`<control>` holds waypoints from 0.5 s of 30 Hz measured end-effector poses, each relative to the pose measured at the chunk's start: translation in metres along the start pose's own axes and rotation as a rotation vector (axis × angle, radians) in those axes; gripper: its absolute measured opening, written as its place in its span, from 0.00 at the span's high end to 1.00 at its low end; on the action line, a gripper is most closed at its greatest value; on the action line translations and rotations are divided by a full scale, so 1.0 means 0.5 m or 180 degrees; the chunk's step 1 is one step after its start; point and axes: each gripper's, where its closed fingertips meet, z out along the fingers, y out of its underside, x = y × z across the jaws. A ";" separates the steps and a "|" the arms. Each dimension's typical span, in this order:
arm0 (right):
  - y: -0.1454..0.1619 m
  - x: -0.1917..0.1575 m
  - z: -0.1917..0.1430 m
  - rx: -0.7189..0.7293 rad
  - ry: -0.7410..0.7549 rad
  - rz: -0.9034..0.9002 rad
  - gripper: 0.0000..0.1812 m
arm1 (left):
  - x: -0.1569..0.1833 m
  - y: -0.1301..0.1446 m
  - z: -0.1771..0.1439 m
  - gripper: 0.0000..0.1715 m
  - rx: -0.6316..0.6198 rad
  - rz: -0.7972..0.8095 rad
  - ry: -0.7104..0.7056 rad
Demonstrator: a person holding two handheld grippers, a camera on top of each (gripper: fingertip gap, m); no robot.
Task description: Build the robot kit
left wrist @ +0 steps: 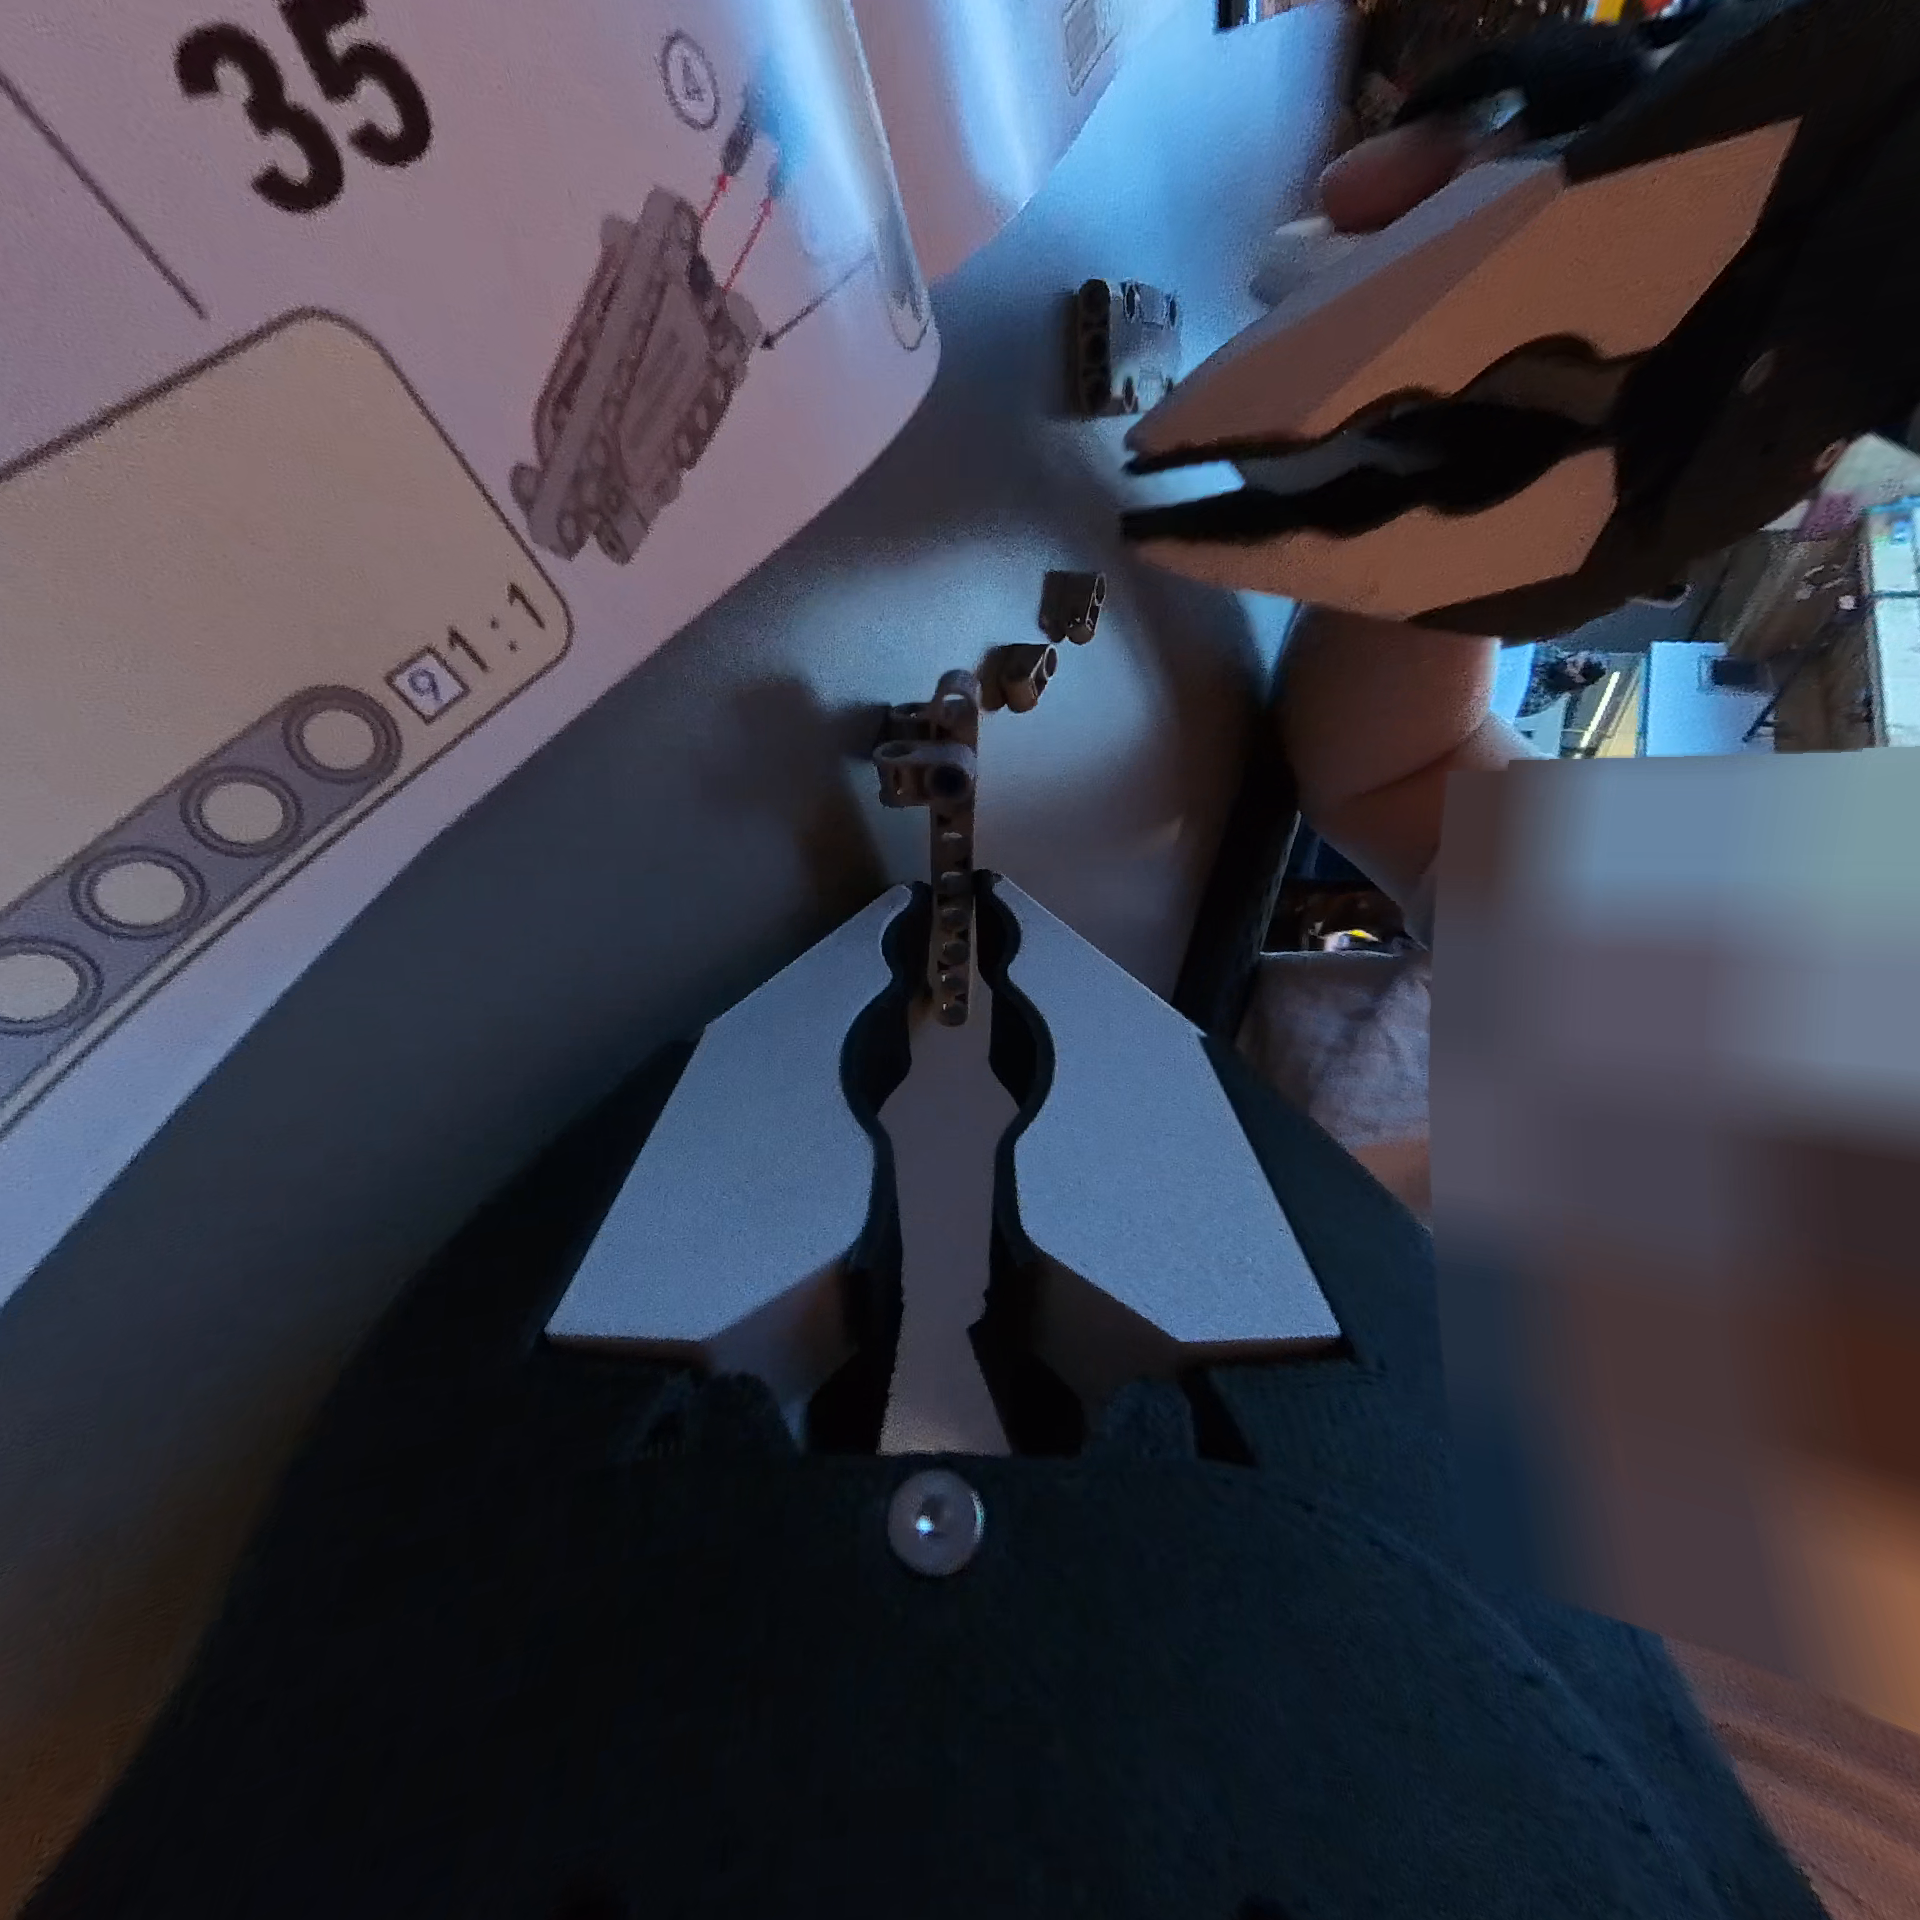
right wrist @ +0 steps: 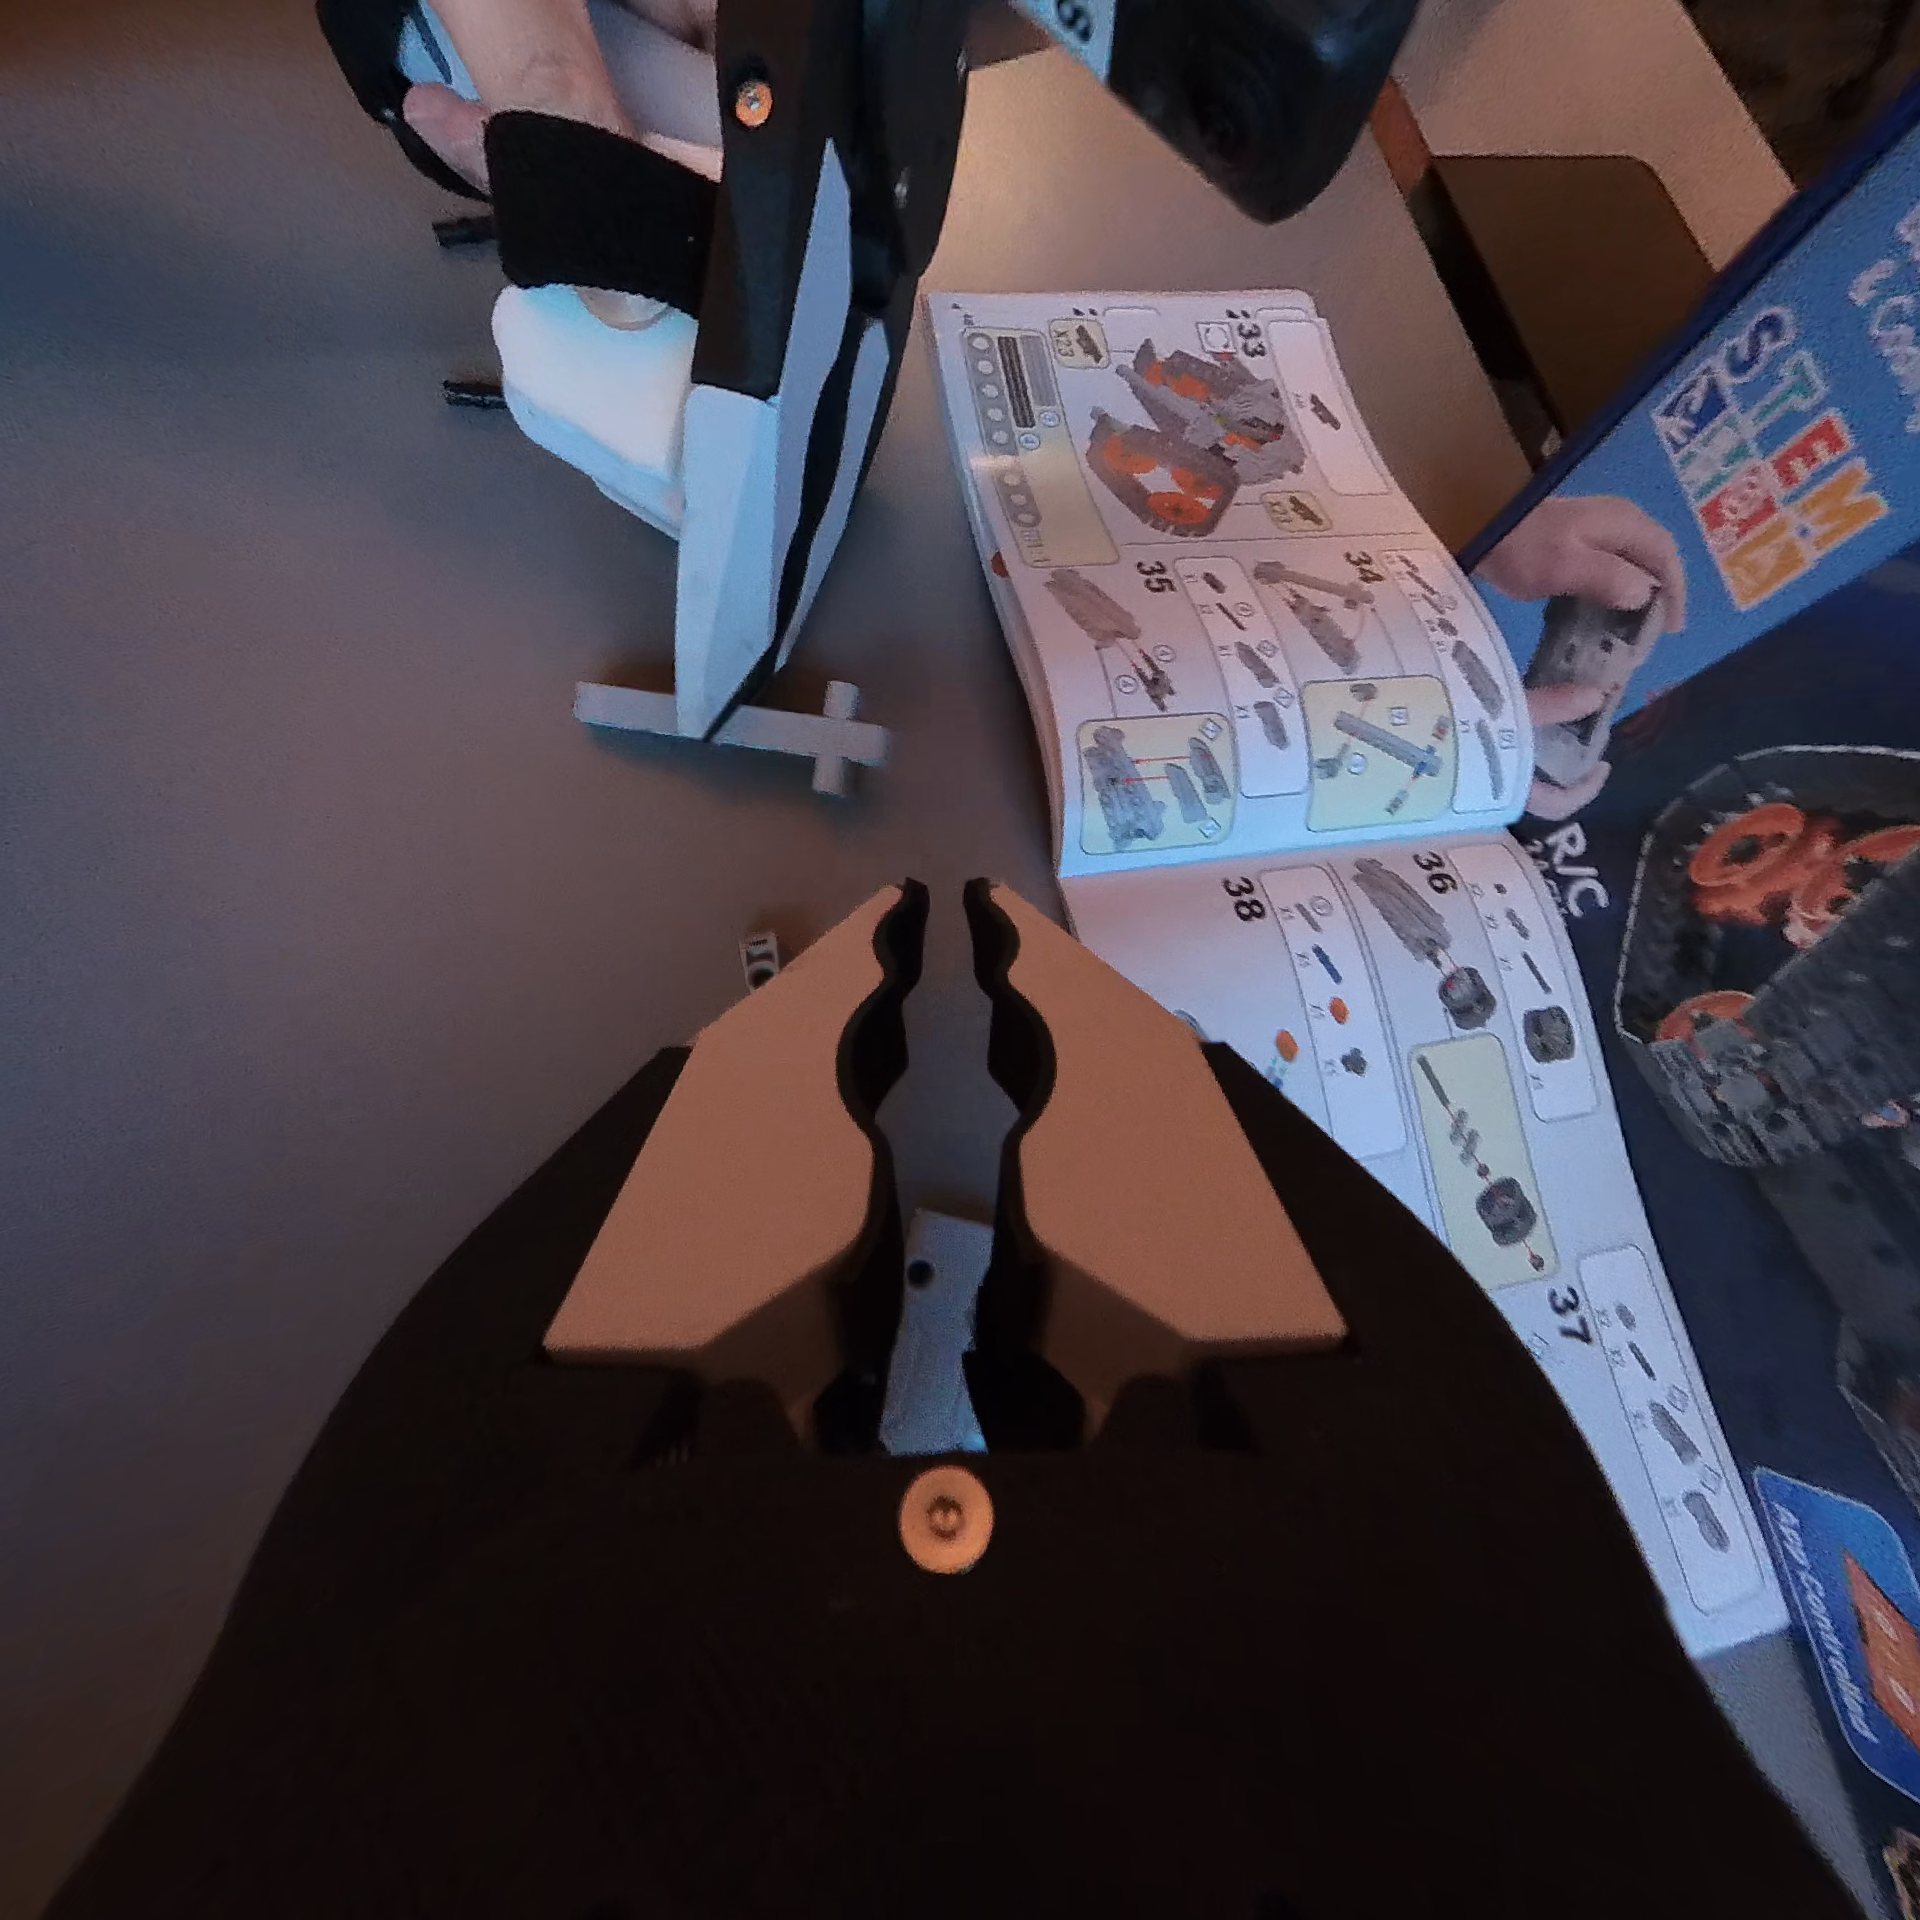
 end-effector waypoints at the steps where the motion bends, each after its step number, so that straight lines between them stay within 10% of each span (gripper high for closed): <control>1: 0.000 0.002 -0.008 0.0007 -0.0030 0.0022 0.95 | 0.000 0.001 0.000 0.96 -0.0011 -0.0038 0.0031; 15: 0.039 -0.061 -0.022 -0.0284 -0.0624 -0.0334 0.92 | -0.005 0.000 -0.023 0.92 0.0076 -0.0239 0.0088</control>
